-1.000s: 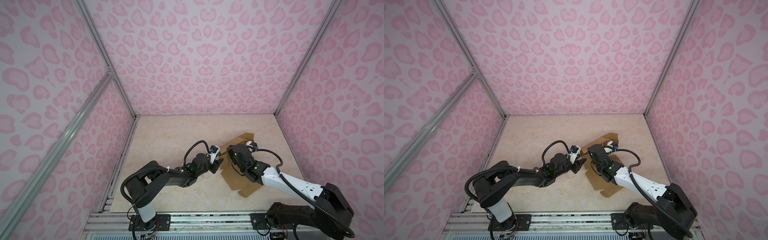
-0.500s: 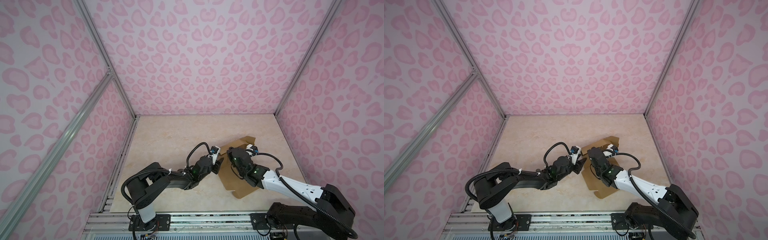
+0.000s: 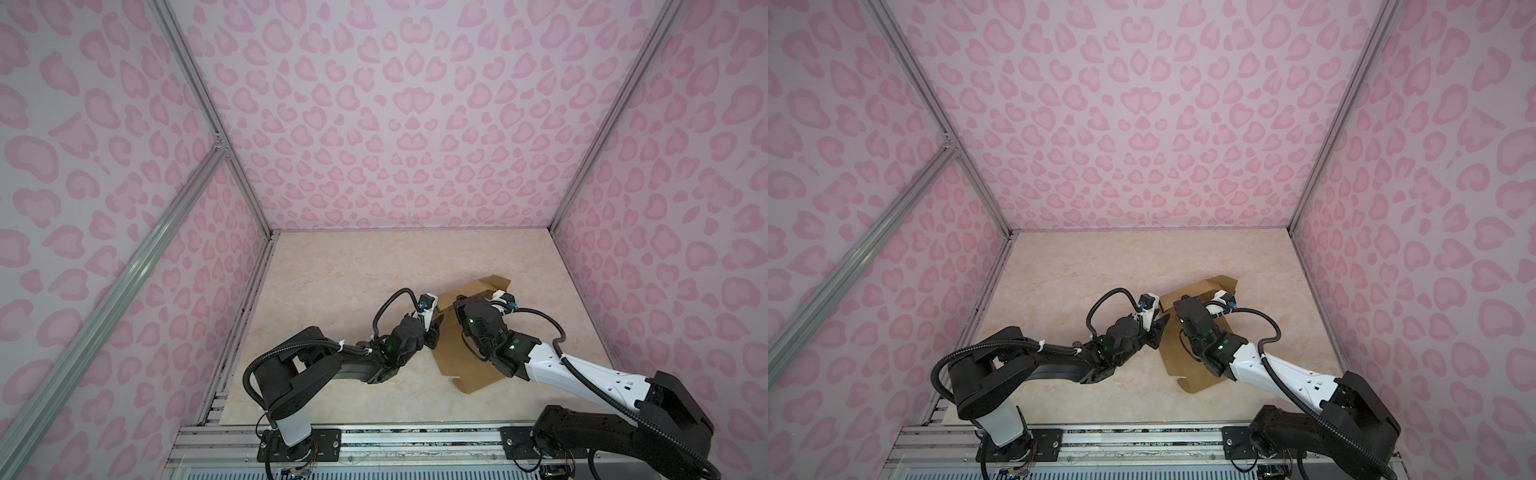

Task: Assemble paper box
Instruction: First fold the bottom flaps of a flat cardboard box at the center of the table.

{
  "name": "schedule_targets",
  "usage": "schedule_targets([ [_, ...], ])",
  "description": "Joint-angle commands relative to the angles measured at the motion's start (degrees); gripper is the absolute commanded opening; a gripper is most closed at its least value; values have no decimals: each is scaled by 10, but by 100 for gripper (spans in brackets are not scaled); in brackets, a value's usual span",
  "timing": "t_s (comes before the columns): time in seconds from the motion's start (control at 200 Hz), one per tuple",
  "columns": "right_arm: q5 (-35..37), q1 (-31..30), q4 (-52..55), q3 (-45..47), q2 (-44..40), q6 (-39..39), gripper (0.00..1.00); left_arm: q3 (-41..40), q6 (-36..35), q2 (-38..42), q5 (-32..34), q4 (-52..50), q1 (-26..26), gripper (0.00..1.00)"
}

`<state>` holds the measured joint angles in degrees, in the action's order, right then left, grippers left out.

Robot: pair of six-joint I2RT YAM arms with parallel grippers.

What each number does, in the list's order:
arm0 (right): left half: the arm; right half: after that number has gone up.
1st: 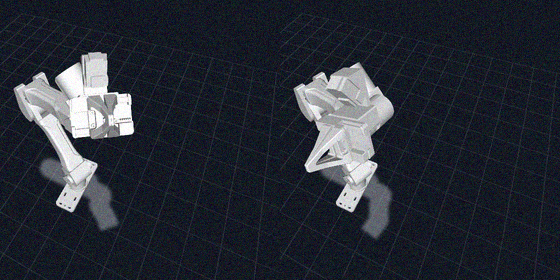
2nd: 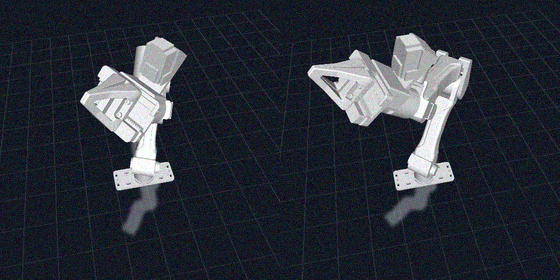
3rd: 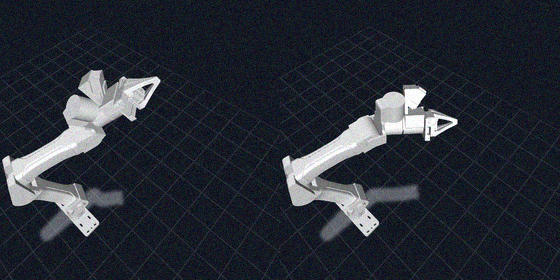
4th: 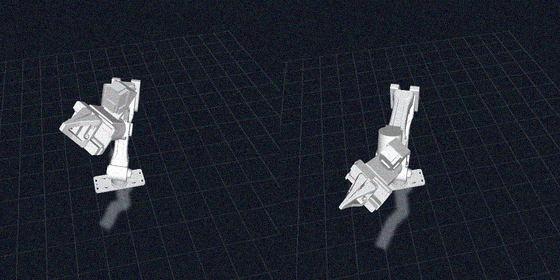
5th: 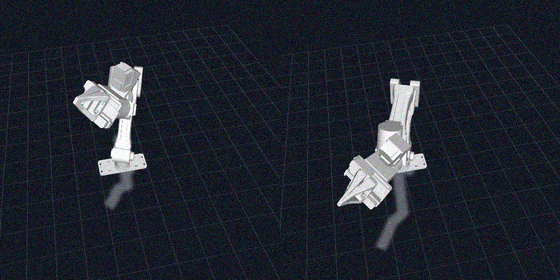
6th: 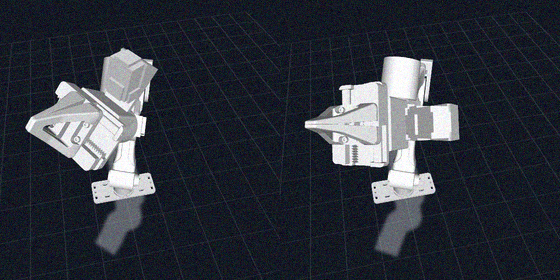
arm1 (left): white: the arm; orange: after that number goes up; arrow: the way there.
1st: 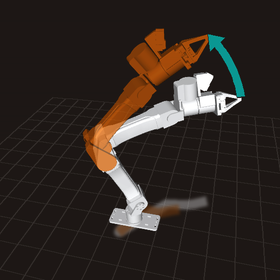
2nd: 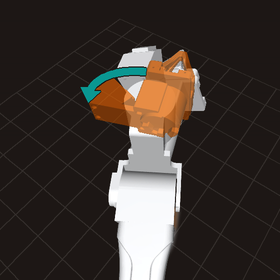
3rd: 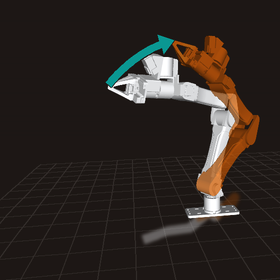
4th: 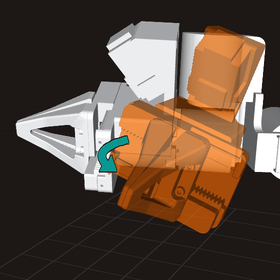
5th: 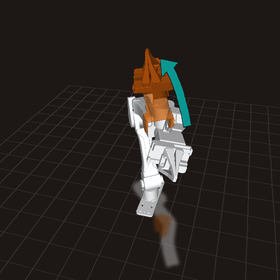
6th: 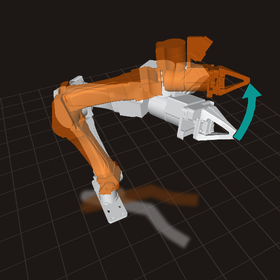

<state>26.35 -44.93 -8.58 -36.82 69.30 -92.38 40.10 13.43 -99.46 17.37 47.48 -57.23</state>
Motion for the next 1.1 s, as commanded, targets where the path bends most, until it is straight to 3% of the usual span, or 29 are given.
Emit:
schedule_targets([
  [0.0, 8, -5, 6, 4, -3, -2, 0, 0, 6, 4, 41, 25, -4, 39],
  [0.4, 21, -21, -3, 15, -1, -14, 0, -2, 21, 21, 119, 22, -12, 37],
  [0.43, 21, -23, -4, 15, -1, -14, 0, -3, 22, 21, 121, 21, -12, 33],
  [1.095, 18, -37, 5, -5, 0, -11, 1, -5, 28, 24, 162, -3, -15, 20],
])
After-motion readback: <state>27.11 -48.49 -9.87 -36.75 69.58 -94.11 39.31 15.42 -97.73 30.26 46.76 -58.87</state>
